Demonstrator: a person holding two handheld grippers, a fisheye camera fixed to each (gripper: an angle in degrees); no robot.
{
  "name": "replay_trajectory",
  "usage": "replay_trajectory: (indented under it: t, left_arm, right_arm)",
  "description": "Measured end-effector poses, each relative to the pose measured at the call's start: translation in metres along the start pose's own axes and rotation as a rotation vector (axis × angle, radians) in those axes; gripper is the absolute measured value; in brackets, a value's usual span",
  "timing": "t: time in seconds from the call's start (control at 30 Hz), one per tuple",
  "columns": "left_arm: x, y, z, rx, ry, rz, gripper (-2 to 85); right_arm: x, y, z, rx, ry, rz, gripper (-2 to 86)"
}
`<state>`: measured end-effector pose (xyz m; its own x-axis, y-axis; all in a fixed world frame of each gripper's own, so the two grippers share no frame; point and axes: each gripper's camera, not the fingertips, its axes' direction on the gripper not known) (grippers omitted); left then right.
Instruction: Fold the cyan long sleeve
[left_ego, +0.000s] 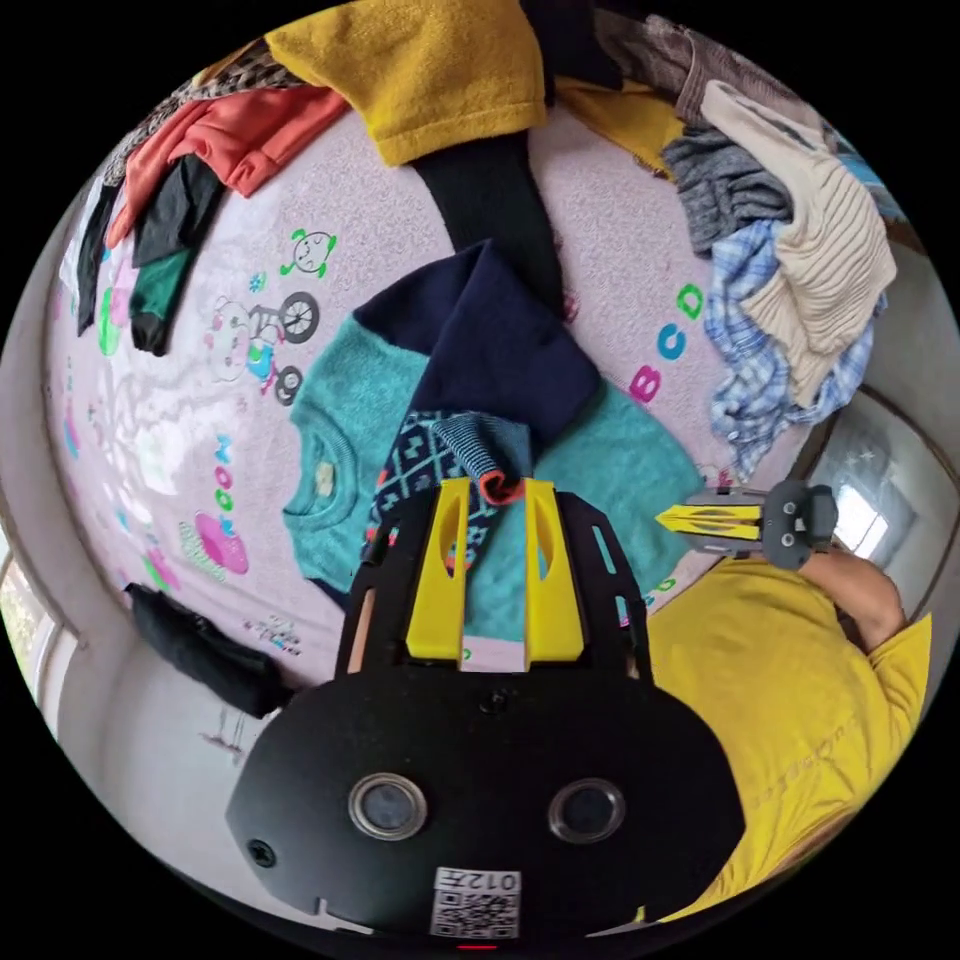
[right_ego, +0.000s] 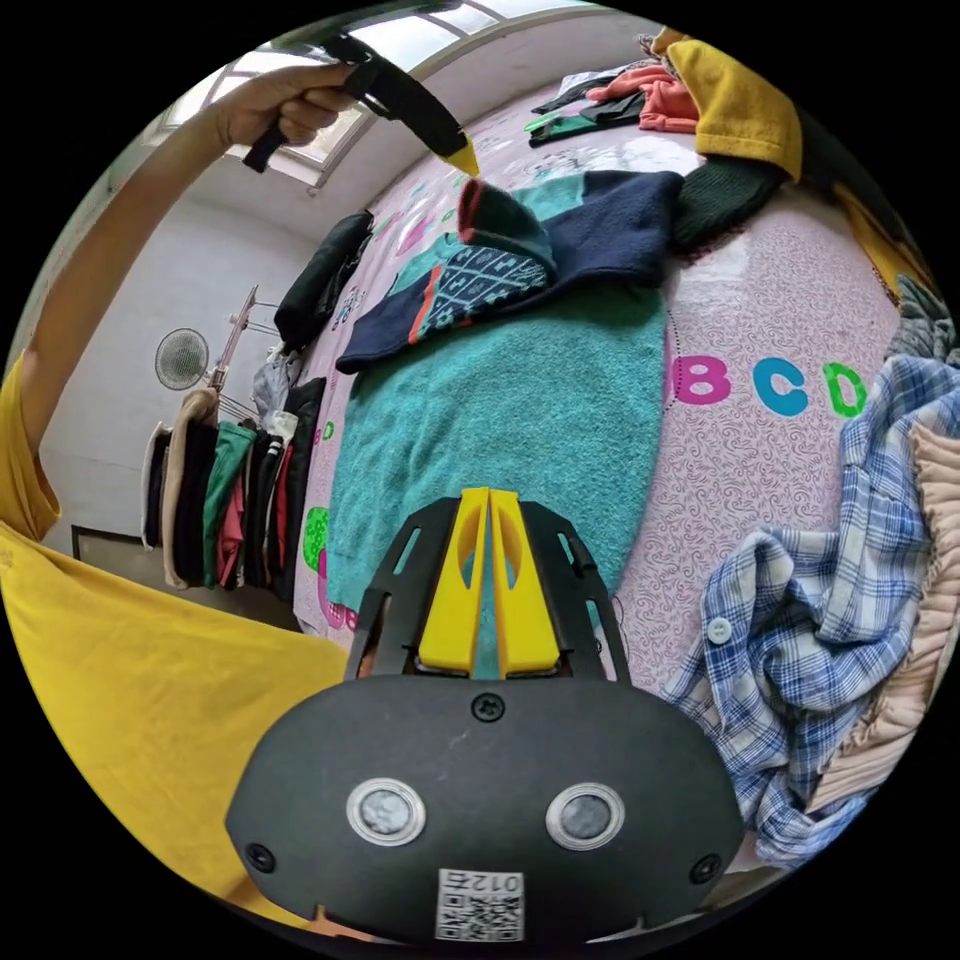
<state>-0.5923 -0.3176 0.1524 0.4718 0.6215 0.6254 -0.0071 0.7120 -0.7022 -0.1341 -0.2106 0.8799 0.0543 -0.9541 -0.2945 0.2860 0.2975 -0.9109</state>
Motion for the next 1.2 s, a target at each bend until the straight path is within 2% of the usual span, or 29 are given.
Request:
replay_trajectory:
  t: [0.1,0.23,0.27,0.43,0.53,0.77,0.97,1.1,1.17,1.2]
  left_arm:
    - [-0.034,0.050,-0.012,0.257,0.211,0.002,7.5]
    - [-0.112,0.164,0.012,0.517,0.390,-0.178,7.5]
    - [-0.124,0.181,0.021,0.530,0.393,-0.227,7.4]
    - [-0.207,0.344,0.145,0.553,0.397,-0.731,7.1]
    - [-0.218,0.404,0.199,0.591,0.435,-0.893,7.3]
    - [-0.226,0.412,0.240,0.581,0.335,-0.923,8.7]
    - [-0.253,0.390,0.284,0.588,0.569,-0.988,8.4]
    - [-0.248,0.382,0.283,0.605,0.532,-0.991,4.4]
    - [-0.242,0.383,0.254,0.672,0.481,-0.949,2.8]
    - [-0.234,0.381,0.225,0.705,0.395,-0.884,1.9]
  right_arm:
    - [0.001,-0.017,-0.007,0.029,0.018,0.008,0.9]
    - [-0.006,-0.060,-0.024,0.102,0.094,-0.023,1.2]
    - [-0.007,-0.067,-0.027,0.113,0.112,-0.029,1.4]
    - [-0.002,-0.144,-0.037,0.162,0.251,-0.021,2.8]
    - [0.001,-0.180,-0.032,0.159,0.327,-0.014,3.9]
    - [-0.001,-0.220,0.006,0.012,0.440,-0.027,6.0]
    - [-0.012,-0.216,0.010,-0.007,0.482,-0.046,2.4]
    - [-0.012,-0.212,-0.011,0.042,0.393,-0.026,1.3]
    - [-0.012,-0.210,-0.029,0.072,0.315,0.001,1.1]
    - [-0.012,-0.208,-0.044,0.108,0.235,0.024,0.9]
